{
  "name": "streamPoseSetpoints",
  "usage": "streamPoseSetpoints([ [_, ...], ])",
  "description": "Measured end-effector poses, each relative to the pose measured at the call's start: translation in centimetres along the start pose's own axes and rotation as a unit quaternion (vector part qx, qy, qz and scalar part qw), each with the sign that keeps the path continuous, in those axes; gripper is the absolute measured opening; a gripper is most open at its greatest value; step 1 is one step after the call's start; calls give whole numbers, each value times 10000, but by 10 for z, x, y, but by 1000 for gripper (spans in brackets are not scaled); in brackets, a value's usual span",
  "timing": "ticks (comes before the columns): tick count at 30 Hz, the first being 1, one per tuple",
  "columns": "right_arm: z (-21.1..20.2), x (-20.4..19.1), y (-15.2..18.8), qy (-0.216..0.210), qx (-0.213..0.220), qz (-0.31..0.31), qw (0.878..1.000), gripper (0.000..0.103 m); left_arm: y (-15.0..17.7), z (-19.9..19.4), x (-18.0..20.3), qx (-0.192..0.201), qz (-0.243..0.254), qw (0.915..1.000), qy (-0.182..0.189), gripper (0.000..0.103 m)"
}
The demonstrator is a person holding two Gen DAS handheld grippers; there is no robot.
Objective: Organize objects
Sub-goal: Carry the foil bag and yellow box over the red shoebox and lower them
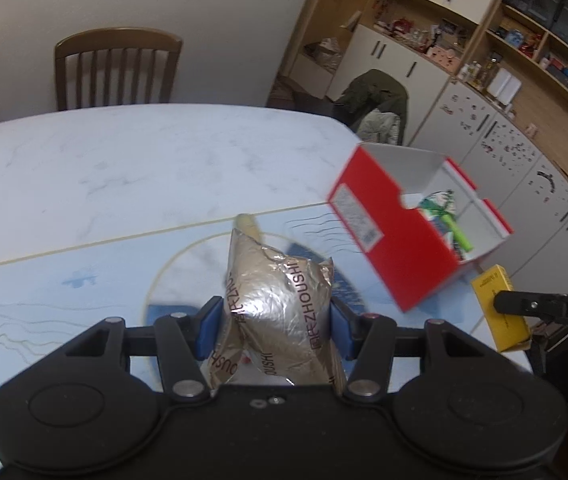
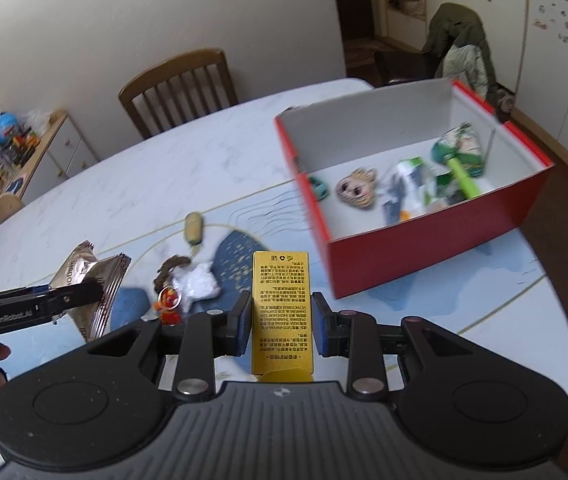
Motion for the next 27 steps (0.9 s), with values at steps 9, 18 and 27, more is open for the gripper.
streamPoseSetpoints([
  [9, -22, 43, -29, -37, 192, -272, 9994, 30, -16, -3, 60, 83, 323, 9994, -3, 54],
  [18, -12, 110, -78, -79, 109, -431, 9990, 30, -41, 26, 135, 160, 522, 9985, -59, 54],
  [27, 8, 170, -116, -160, 2, -536, 9984, 30, -72, 69, 207, 191, 615, 9979, -105, 54],
])
Point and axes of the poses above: each gripper's, at about its wrist camera, not at the fingertips, and z roughly the way its jaws point, x to its right, y to its underside, the point moved 1 cm from there along z, roughly the way its jaws point, and after that the axes turned 13 degrees about -y, right-handed, at the moved point
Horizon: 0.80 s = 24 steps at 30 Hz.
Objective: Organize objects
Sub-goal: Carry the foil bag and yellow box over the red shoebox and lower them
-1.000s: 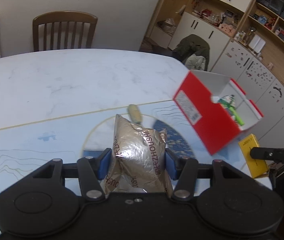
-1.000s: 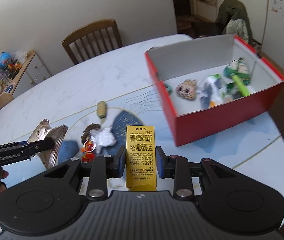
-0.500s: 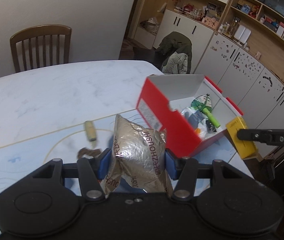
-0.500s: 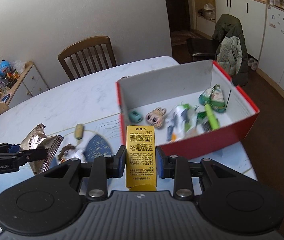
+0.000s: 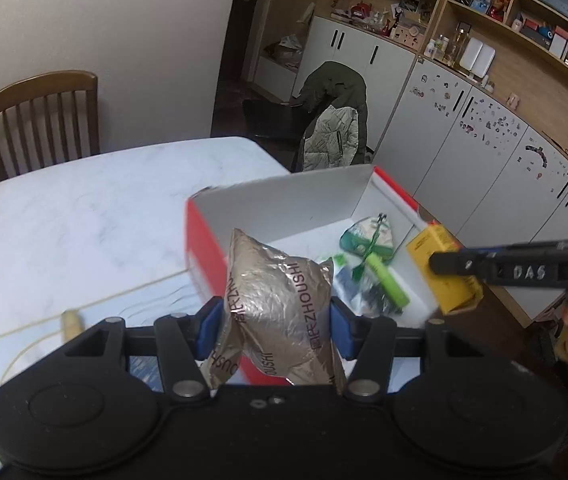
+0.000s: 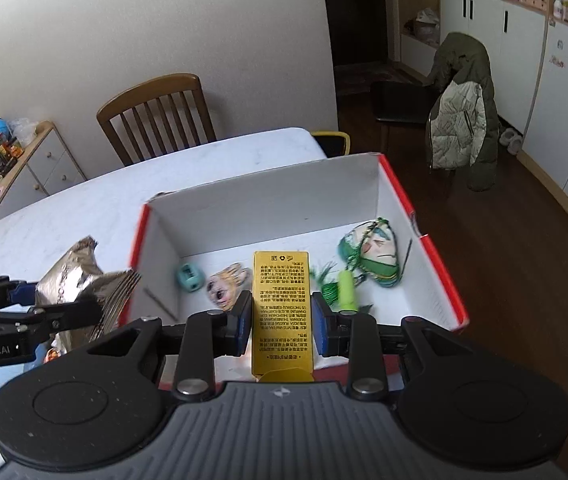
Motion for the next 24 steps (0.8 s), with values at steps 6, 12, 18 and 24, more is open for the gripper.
streamPoseSetpoints([
  [6, 17, 22, -10, -64, -44, -86, 9999, 30, -26, 39, 32, -68, -17, 9999, -114, 54],
  [12, 41, 39, -11, -90, -237, -131, 9996, 30, -36, 83, 53, -369, 62, 9988, -317, 54],
  [18, 64, 50, 3, -64, -535, -141, 9984, 30, -34, 114, 60, -680, 67, 9971, -339, 54],
  [24, 80, 53, 9, -183, -687, -155, 9974, 30, -31, 130, 68, -888, 189, 9948, -458, 54],
])
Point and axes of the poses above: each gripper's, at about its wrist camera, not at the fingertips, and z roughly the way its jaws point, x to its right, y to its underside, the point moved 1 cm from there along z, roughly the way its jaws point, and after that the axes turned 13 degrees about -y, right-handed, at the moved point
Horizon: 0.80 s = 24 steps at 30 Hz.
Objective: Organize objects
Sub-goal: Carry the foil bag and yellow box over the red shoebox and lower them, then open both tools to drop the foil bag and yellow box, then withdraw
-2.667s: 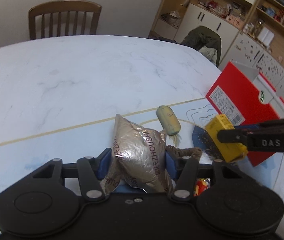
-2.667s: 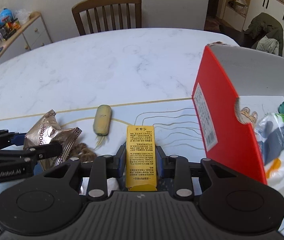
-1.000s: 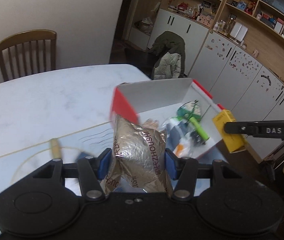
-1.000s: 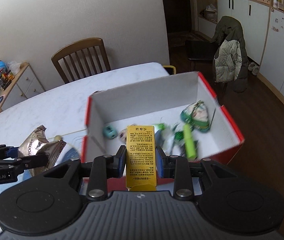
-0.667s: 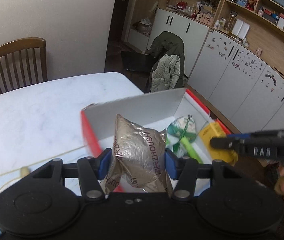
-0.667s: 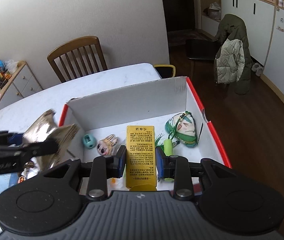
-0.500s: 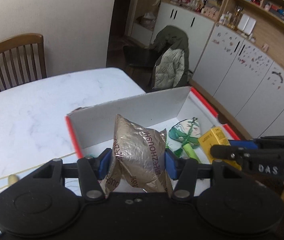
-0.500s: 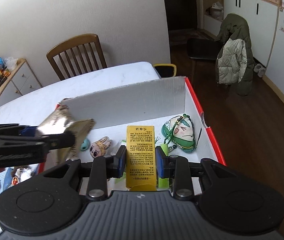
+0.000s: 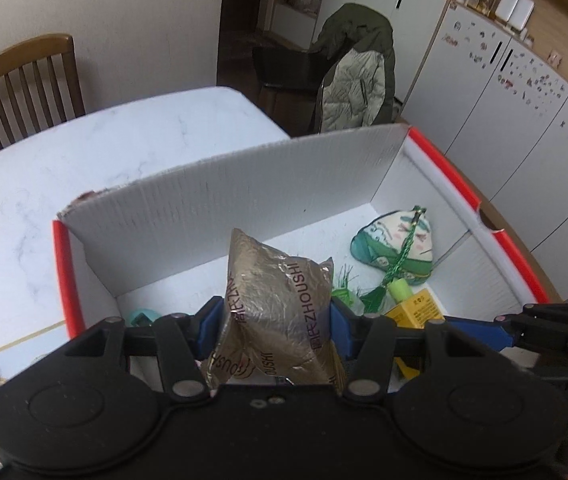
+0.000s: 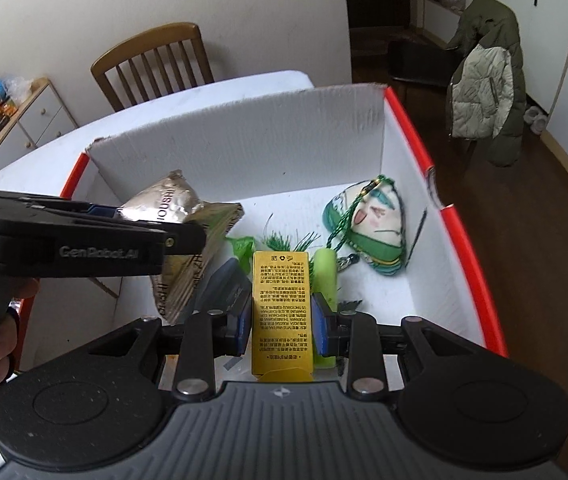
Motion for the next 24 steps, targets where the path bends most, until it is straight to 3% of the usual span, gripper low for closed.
streamPoseSetpoints([
  [11, 20, -3, 2, 76, -202, -334, 9992, 30, -3, 18, 1, -285, -50, 9995, -103, 55],
  [20, 17, 1, 2, -159, -185, -278, 9993, 31, -2, 22, 1, -458, -24, 9988, -182, 61],
  [22, 14, 1, 1, -224, -147, -254, 9993, 32, -2, 21, 1, -470, -15, 9987, -178, 62],
  [24, 9, 1, 1, -285, -86, -234, 9993, 46, -2, 20, 1, -471, -4, 9988, -160, 63],
])
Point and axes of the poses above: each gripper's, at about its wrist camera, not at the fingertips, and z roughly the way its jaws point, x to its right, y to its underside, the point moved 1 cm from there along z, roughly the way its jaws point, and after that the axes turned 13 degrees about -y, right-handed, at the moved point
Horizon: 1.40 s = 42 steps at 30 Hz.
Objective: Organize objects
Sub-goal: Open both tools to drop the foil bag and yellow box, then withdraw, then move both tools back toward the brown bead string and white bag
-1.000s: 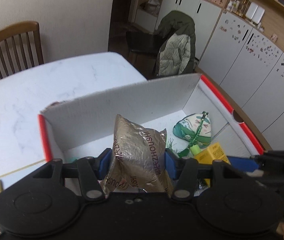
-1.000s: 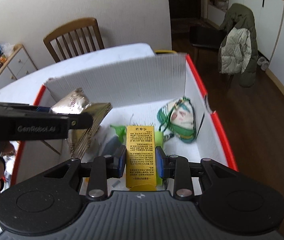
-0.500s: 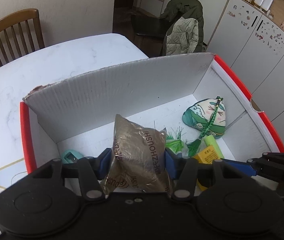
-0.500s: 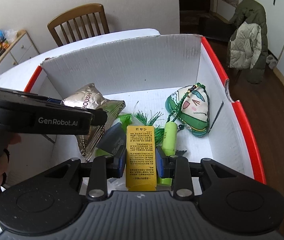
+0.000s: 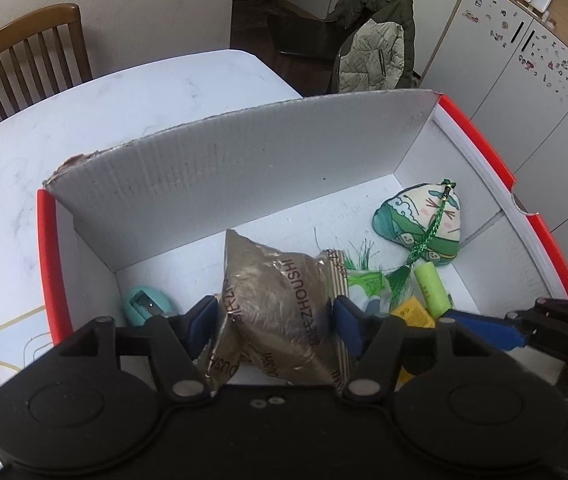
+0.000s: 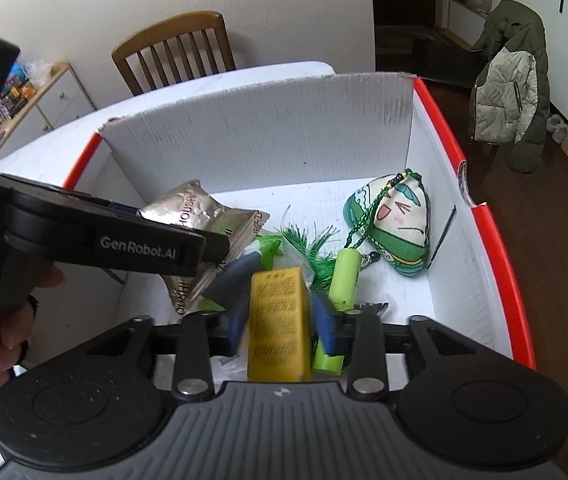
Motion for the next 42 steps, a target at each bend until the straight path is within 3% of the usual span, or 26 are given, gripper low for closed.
streamPoseSetpoints([
  [2, -7, -1, 0, -53, 98, -12, 9999, 53, 2, -2, 1, 19, 19, 10000, 20, 65],
  [12, -41, -11, 6, -110, 375, -94, 9992, 58, 6, -30, 4, 407, 64, 9991, 63, 85],
  [18, -71, -28, 17, -189, 595, -316, 9976, 63, 16, -60, -5, 668, 10, 9976, 202, 89],
  [28, -104, -66, 32, -156, 953, -318, 9948, 65, 42, -111, -35, 1199, -80, 9924, 268, 93],
  [33, -114, -92, 41, -171, 1153, -215, 9929, 71, 61, -137, -57, 1549, -90, 9876, 225, 97],
  [37, -115, -117, 53, -145, 1250, -110, 9920, 72, 77, -151, -80, 1638, -98, 9860, 290, 100],
  [42, -115, -152, 69, -144, 1410, -42, 9899, 84, 98, -161, -108, 1612, -29, 9861, 396, 101],
])
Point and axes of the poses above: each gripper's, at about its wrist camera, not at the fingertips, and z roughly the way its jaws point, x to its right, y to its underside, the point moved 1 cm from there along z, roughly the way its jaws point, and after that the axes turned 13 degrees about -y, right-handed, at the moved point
